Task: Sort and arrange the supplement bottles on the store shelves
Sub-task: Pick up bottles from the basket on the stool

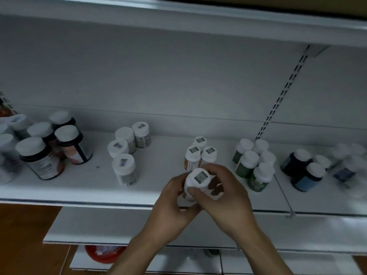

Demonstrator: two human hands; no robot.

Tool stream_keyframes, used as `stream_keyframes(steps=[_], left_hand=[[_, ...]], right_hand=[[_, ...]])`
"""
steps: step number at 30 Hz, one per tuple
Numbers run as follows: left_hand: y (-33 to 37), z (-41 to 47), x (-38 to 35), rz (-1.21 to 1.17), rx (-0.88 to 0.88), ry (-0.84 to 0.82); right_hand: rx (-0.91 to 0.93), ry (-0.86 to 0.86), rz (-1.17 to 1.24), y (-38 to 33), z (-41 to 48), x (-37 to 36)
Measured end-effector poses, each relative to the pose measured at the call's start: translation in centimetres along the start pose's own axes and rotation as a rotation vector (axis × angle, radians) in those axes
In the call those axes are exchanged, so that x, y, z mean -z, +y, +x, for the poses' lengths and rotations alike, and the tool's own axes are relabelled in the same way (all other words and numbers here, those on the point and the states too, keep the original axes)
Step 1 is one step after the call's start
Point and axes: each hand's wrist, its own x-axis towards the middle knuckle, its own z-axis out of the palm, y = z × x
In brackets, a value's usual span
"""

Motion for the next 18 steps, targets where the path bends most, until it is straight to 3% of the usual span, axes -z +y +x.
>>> stream_keyframes(steps=[5, 8, 15, 18], left_hand=[[2.3, -0.5, 1.6, -0.203, -0.13, 0.077], [2.5, -0.8, 1.8, -0.302, -0.144, 0.081], [2.4, -1.5, 2.7, -0.252, -0.154, 0.075], [2.6, -1.9, 3.3, -0.15, -0.19, 0.109]], right_hand=[[0.352, 0.094, -0.036, -3.7, -1.3, 0.2], [0.441, 0.119, -0.032, -4.5, -1.6, 0.5], [0.426, 0.119, 0.03, -4.6, -1.9, -0.1], [0.253, 0.093, 0.226, -4.2, -2.0, -0.1]])
